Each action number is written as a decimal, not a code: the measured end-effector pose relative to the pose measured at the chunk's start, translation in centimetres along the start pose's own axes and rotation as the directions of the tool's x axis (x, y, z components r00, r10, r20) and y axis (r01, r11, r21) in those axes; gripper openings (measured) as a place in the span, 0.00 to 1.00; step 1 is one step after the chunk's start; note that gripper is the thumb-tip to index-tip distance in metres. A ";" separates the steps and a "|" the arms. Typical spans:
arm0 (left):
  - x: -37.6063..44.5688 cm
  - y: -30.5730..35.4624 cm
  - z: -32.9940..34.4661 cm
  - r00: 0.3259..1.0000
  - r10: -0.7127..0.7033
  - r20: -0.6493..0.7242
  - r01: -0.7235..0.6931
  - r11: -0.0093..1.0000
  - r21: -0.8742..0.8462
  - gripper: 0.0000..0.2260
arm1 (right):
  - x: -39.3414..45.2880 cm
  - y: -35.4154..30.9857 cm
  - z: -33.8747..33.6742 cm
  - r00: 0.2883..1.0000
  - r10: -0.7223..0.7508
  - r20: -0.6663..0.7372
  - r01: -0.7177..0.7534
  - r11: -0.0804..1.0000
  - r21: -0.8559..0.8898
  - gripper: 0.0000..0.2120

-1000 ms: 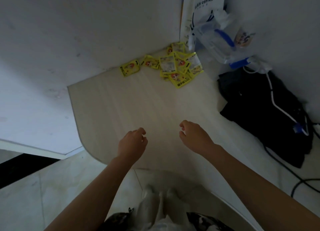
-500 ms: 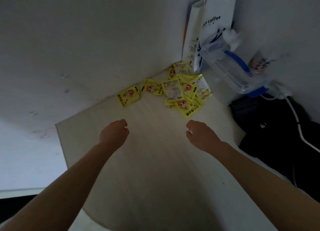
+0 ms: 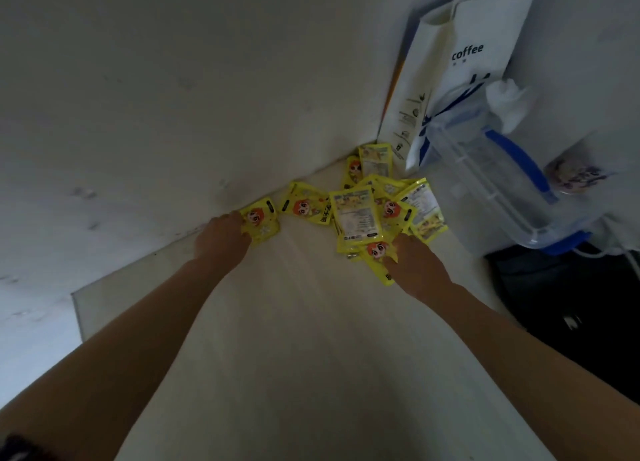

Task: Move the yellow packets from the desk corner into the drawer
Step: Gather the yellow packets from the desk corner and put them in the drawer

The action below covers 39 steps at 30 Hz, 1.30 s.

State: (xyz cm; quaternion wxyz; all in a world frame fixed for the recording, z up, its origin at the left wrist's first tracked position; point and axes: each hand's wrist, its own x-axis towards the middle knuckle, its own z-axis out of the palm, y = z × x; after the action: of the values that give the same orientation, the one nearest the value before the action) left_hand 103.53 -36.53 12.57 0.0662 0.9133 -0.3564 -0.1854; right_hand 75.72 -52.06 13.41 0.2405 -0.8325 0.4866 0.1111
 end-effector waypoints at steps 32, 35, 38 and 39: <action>-2.3 3.1 4.2 0.979 -0.085 0.186 0.108 0.987 -0.118 0.19 | -2.8 3.9 2.1 0.954 0.293 0.066 -0.291 0.956 -0.037 0.28; -2.1 4.0 3.7 0.983 -0.034 0.181 0.075 0.971 -0.226 0.11 | -3.1 4.6 1.7 0.968 0.244 0.051 -0.245 0.970 -0.003 0.21; -1.1 5.4 2.2 0.989 -0.027 0.146 0.070 0.953 -0.296 0.13 | -3.0 5.0 1.0 0.978 0.206 -0.011 -0.205 0.977 0.063 0.18; -0.5 6.0 1.6 0.991 -0.010 0.134 0.049 0.955 -0.292 0.15 | -2.9 5.0 0.7 0.978 0.205 -0.026 -0.202 0.975 0.096 0.17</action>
State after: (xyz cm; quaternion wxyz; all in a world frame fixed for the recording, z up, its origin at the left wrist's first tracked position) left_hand 98.79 -40.55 12.76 0.1749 0.8844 -0.3147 -0.2970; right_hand 69.96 -51.61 12.55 0.2575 -0.7681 0.5781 0.0977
